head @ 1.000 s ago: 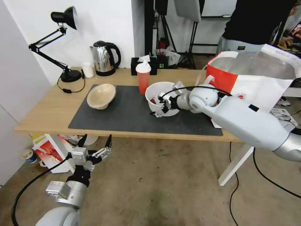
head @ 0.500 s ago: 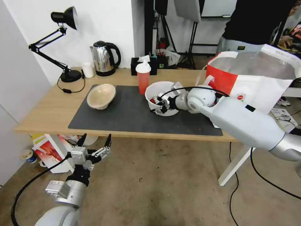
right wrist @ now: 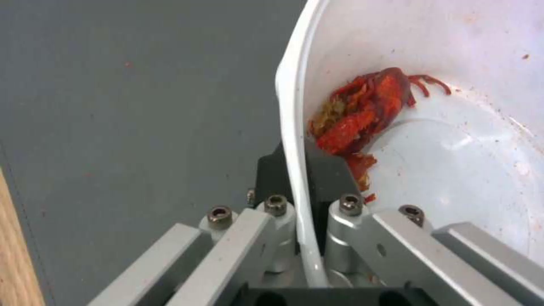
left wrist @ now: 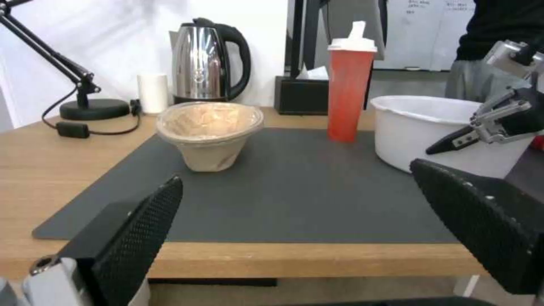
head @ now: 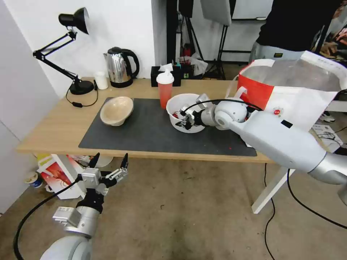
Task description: Pick up the trash from the table and place it into the takeout bag.
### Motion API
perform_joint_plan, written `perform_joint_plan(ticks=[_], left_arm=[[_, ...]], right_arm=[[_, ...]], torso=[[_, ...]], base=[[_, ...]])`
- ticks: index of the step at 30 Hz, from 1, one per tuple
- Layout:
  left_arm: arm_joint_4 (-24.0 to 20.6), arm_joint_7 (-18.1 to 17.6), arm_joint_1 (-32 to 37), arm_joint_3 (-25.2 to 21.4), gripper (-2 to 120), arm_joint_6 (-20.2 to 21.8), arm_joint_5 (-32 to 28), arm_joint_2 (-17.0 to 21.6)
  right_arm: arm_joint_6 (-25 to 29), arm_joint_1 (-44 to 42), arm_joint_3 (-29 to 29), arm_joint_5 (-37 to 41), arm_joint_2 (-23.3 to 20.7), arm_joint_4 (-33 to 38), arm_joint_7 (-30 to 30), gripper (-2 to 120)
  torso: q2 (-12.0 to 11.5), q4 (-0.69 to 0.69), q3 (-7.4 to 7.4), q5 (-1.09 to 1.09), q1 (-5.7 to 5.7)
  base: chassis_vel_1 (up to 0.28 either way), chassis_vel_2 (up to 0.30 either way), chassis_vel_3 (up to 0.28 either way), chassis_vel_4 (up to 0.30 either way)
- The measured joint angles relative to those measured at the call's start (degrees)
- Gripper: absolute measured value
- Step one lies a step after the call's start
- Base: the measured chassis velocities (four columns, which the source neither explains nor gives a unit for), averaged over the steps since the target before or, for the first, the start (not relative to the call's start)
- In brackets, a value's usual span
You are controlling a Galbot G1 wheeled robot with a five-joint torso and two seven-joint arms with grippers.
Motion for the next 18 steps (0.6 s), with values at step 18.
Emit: perform_joint_plan(ticks=[18], left_arm=[[-0.08,-0.17,0.35,-0.05,100,-1.11,0.0,-0.27]], right_arm=[[0.04,0.49,4.64,4.62,-1.5,3.42,0.17,0]], torso=[[0.0,0.0,0.0,0.01,0.0]], base=[[0.0,0.0,0.0,0.0]])
